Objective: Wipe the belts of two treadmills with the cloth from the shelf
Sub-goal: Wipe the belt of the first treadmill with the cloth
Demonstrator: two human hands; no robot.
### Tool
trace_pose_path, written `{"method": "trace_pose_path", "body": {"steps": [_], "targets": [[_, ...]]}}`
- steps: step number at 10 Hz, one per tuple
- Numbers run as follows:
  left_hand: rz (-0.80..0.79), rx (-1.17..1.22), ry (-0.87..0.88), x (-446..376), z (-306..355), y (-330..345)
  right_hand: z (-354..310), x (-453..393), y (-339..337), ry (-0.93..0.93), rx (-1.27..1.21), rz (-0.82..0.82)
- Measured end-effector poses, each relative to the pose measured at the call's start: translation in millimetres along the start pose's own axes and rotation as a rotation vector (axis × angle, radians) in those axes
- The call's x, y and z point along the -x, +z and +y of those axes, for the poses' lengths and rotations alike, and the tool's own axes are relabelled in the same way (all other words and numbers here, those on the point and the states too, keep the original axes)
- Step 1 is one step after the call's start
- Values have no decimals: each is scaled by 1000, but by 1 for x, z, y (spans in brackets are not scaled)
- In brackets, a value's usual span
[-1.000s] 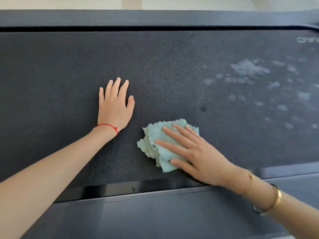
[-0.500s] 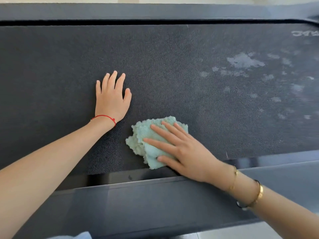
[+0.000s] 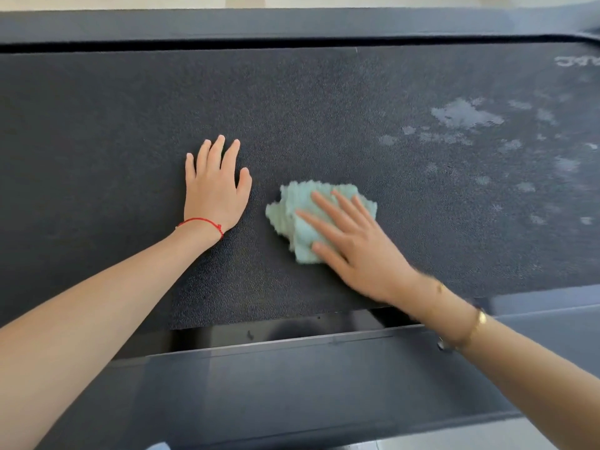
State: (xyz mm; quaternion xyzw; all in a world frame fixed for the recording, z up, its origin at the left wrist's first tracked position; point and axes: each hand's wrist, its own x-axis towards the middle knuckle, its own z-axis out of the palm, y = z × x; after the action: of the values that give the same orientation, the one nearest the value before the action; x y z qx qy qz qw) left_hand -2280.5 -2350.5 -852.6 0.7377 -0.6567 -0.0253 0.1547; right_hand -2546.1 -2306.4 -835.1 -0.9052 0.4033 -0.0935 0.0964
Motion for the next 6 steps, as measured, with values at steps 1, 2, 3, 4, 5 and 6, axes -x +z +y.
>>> {"method": "trace_pose_path", "body": {"steps": [1,2,3,4,5,6], "targets": [[0,-6,-2,0,-1,0,5,20,-12,-133,-31,-79],[5,-11,1,-1,0,0,53,-17,-11,-6,6,-18],[1,-6,-4,0,0,0,93,-65,-15,322,-2,69],[0,-2,-4,0,0,-1,80,-75,-11,408,1,77],[1,-3,-3,0,1,-1,34,-34,-2,163,10,45],[-6,-11,-6,0,2,-1,-6,21,-4,-41,-8,-45]]}}
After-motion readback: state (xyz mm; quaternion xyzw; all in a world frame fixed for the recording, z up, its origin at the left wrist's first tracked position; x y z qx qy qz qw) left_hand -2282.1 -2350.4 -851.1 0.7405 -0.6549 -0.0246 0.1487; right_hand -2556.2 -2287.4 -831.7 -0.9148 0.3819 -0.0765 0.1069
